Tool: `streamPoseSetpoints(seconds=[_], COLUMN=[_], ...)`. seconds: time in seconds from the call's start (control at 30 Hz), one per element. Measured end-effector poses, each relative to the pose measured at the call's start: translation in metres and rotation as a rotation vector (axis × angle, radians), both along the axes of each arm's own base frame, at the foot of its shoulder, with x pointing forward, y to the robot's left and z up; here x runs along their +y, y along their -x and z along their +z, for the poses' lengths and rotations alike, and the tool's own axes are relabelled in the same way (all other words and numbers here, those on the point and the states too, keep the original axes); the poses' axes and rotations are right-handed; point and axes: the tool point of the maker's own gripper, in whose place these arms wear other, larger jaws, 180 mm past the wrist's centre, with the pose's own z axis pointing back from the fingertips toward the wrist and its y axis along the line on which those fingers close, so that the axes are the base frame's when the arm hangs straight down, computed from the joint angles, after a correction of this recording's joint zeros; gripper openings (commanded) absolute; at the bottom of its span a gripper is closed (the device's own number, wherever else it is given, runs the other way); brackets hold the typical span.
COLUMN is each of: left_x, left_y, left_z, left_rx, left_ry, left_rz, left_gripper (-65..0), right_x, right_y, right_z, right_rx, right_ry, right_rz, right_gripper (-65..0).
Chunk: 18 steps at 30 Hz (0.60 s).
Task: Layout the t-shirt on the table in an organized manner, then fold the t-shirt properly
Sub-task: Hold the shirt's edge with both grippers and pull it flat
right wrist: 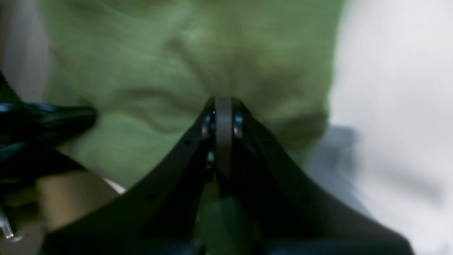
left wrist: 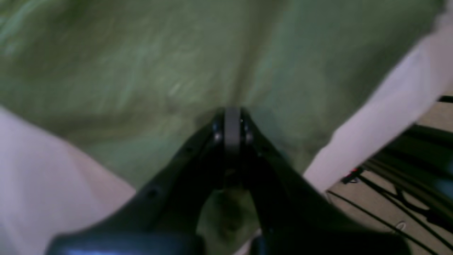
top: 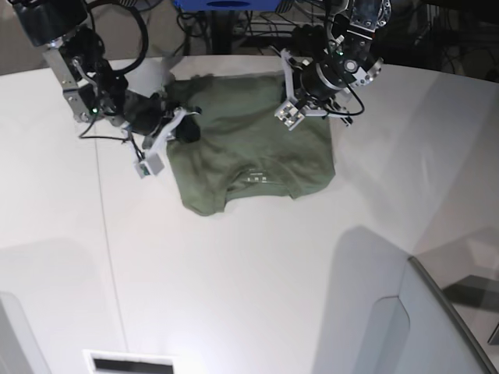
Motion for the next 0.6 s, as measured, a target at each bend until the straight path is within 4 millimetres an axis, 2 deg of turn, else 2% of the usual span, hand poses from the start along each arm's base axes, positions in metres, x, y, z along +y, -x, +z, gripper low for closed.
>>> streamPoseSetpoints(seconds=[0.2, 0.33, 0.47, 0.6], left_x=[0.007, 0.003, -0.009, -0.024], left_y=[-0.019, -0.031, -0.026, -0.026], left_z=[0.005, 0.01, 0.008, 0.002], left_rx=[-0.029, -0.055, -0.045, -0.034], left_ry=[-0.041, -0.03, -0.031, -0.006], left_rz=[0.004, 0.008, -0.041, -0.069], left_gripper=[-65.0, -65.0, -65.0, -65.0], right_x=[-0.002, -0.002, -0.006, -0.026], right_y=[-0.004, -0.004, -0.005, -0.009], right_z=[-0.004, -0.005, -0.005, -0.005], right_rx=[-0.005, -0.003, -0.002, -0.002], right_ry=[-0.02, -0.02, -0.019, -0.016], right_rz=[-0.037, -0.038, -0.054, -0.122], right_gripper=[-65.0, -65.0, -65.0, -65.0])
